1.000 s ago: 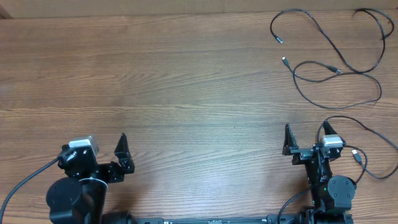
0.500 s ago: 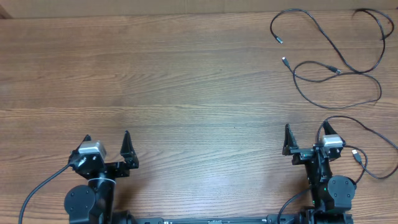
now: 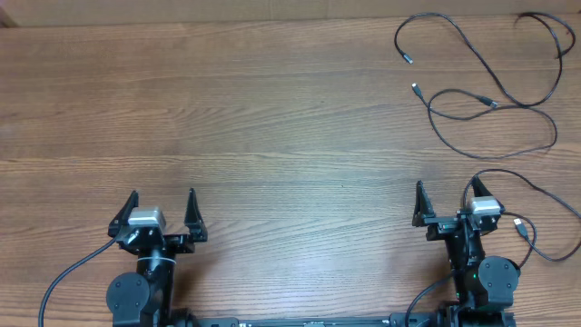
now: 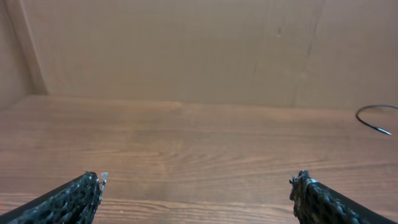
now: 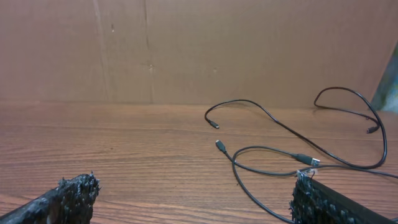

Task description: Untangle cables

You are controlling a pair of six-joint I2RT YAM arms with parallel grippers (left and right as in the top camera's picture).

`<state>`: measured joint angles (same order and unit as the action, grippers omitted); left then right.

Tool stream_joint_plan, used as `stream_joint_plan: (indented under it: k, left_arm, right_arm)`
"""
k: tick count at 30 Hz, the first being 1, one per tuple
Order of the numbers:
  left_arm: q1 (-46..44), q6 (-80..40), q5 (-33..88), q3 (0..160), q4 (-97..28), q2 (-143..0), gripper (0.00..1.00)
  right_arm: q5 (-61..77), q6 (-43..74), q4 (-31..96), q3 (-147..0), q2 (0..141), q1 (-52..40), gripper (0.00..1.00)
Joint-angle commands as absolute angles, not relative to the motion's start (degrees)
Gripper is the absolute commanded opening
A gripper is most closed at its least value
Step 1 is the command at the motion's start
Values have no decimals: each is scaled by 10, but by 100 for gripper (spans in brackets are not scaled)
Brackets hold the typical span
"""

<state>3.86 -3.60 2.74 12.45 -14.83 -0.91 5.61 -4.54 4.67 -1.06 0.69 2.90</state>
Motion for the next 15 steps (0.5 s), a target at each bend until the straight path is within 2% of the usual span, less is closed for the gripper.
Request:
stream_joint_plan:
  k: [1,9,15]
  left_arm:
    - [30,-21,2,103,-121,-2,100]
    - [8,-21,-6,37,10,-2,100]
    - [7,-23,-22,6,58,-2,99]
  right_arm:
    - [57,-48,44,-5,2,25,100]
    - [57,-48,44,-5,2,25,100]
    - [56,-48,44,-5,2,25,100]
